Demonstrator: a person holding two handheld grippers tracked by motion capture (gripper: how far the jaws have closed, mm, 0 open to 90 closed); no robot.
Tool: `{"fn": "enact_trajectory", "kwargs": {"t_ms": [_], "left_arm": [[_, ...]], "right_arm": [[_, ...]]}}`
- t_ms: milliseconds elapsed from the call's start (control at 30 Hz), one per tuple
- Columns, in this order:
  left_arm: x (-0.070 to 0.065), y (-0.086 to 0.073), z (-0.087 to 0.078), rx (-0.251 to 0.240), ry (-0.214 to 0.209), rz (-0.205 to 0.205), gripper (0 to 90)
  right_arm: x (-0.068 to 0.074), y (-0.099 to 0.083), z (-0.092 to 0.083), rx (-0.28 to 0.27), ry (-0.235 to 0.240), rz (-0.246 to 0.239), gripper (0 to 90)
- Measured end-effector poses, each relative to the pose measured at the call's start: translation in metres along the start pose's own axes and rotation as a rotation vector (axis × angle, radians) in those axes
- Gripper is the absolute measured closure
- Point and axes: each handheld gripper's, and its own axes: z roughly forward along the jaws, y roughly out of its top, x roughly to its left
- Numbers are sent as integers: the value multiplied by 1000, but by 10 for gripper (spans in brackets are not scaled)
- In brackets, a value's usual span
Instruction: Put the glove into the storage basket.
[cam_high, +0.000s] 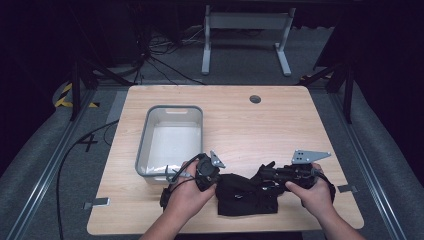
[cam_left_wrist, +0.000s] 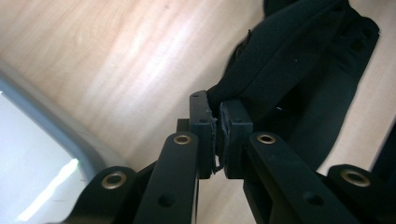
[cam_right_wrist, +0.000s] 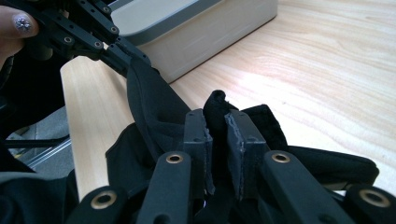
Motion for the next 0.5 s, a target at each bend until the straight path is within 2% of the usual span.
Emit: {"fn": "enact_trajectory", "kwargs": {"t_ms": [167,333,367,500], "left_arm": [[-7,-1,4,39,-27,13,850],[-8,-3,6,90,-61,27,829],[-9,-4,6,88,-70,26,827],[-12,-6,3,105,-114,31,798]], "right_arm": [[2,-8,-4,25,4,10,781],[3,-16,-11,45,-1,30,774],[3,-18,-12,48,0,36,775],[7,-25,-14,98,-3,37,774]]}}
